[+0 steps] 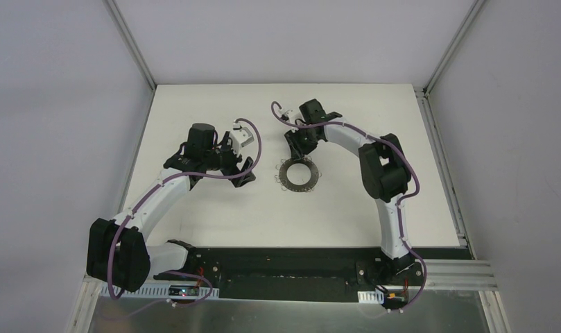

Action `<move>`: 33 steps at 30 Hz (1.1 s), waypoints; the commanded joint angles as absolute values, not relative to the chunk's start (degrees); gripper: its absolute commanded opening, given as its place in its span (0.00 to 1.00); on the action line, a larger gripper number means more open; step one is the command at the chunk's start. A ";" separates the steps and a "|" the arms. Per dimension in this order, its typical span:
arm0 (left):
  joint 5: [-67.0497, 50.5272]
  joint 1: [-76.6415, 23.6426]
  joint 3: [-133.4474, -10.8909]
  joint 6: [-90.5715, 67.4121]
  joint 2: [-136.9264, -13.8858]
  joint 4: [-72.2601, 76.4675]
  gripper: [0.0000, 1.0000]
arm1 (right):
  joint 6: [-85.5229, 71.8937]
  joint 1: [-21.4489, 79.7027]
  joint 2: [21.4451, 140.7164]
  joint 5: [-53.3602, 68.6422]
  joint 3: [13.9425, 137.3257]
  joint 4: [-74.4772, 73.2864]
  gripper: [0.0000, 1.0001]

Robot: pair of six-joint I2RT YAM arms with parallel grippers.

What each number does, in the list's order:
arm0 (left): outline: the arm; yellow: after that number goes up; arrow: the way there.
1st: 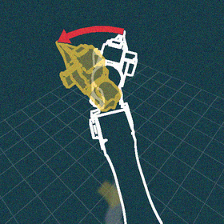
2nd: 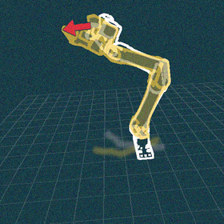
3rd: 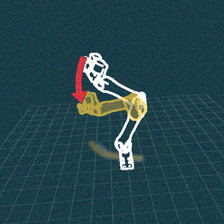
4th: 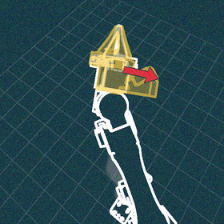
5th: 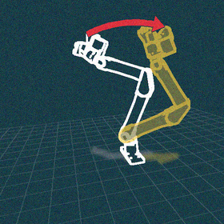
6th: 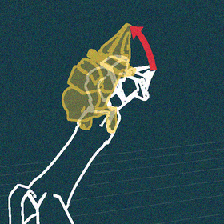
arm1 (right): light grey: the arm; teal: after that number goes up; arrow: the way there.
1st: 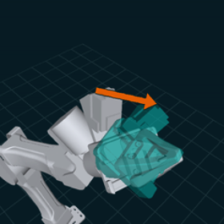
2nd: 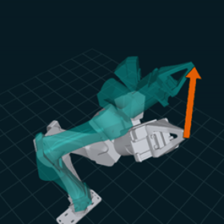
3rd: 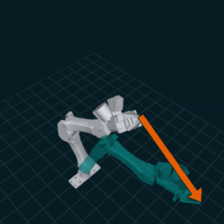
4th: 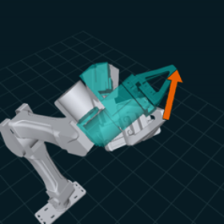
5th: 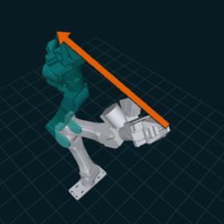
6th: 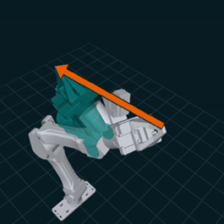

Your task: Put the keys on the keyring

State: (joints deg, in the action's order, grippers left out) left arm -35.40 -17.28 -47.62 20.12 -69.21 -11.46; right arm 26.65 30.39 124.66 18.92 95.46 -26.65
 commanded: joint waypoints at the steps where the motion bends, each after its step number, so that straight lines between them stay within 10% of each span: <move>1: -35.99 -17.49 -47.81 20.85 -68.03 -11.49 0.88 | 29.02 30.13 125.56 21.83 97.61 -28.48 0.41; 20: -35.78 -17.50 -48.07 21.79 -68.60 -11.94 0.88 | 27.50 27.51 125.39 26.72 97.99 -27.01 0.00; 33: -35.27 -17.49 -49.84 20.99 -70.92 -11.42 0.87 | 25.49 25.80 118.22 31.50 92.39 -21.86 0.00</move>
